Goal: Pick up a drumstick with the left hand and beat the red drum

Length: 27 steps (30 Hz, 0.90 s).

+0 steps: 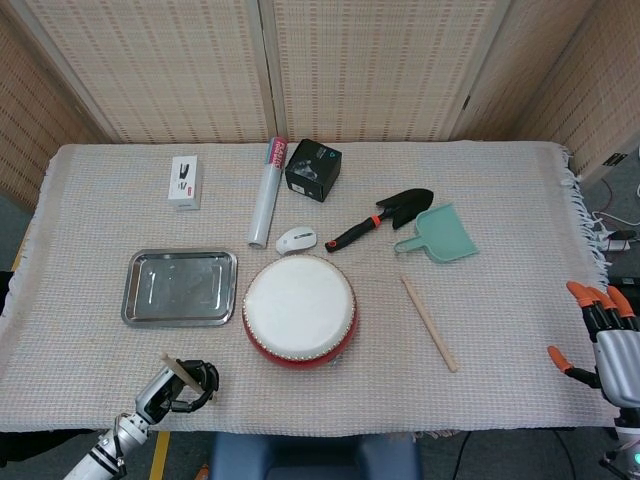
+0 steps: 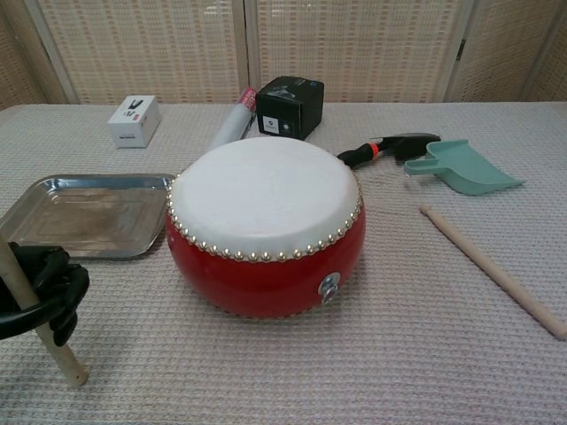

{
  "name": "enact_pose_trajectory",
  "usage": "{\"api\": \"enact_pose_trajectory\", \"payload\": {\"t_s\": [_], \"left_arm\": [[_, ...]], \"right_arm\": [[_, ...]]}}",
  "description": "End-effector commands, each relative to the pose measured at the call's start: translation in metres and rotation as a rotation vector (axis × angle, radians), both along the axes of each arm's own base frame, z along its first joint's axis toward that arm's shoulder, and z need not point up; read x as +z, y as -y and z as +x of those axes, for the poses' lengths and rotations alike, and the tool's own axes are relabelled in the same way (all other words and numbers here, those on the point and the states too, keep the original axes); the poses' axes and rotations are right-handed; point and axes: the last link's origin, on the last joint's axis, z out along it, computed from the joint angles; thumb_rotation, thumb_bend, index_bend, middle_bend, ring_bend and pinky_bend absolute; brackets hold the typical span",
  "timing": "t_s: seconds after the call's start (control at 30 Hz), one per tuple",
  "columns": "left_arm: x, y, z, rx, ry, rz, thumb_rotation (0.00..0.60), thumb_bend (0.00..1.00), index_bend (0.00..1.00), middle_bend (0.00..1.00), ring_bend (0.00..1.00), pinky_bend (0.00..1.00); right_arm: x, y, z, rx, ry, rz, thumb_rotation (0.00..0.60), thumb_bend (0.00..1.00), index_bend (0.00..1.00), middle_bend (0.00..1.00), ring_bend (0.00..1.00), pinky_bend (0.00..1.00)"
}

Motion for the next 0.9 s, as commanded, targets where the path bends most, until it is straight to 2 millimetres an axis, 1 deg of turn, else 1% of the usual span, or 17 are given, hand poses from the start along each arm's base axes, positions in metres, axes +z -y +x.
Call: {"api": "enact_pose_trajectory", "payload": {"t_s": [0.03,0.3,0.67,0.77,0.83,0.9], "left_arm": [[-0.0012,0.0012,-0.0007,-0.007,-0.007,0.002,0.6,0.31,0.65,0.65,0.58,0.56],[-0.0009,0.002,-0.001,-0.013,-0.002,0.011,0.6,0.25,0.61,0.61,0.58,0.55],[-0.0022,0.002,-0.0001,-0.023,-0.022,0.003,0.599,0.22,0.58,0.59,0.56,0.53],[-0.0012,0.0006,0.0018,-0.015,-0.016,-0.016,0.545,0.21,0.57,0.58,0.56,0.52],[-0.0009,-0.0004,0.0017,-0.017,-0.025,-0.016,0.463,0.21,0.57,0.57,0.56,0.52],[-0.0011,-0.0012,0.0022,-0.018,-0.033,-0.011,0.419,0.21,0.57,0.57,0.56,0.52]], "right_arm": [[-0.0001,0.0004,0.0002,-0.001,-0.001,0.0,0.6,0.24,0.07,0.1,0.0,0.05],[-0.0009,0.001,0.0008,-0.002,-0.002,0.003,0.6,0.24,0.07,0.1,0.0,0.05],[-0.0006,0.0005,0.0003,-0.006,-0.003,0.0,0.6,0.24,0.07,0.1,0.0,0.05],[-0.0009,0.0008,0.0001,-0.008,-0.003,0.002,0.6,0.24,0.07,0.1,0.0,0.05],[-0.0009,0.0009,0.0,-0.008,-0.004,0.002,0.6,0.24,0.07,0.1,0.0,0.05],[-0.0007,0.001,0.0,-0.009,-0.005,0.001,0.6,0.24,0.07,0.1,0.0,0.05]]}}
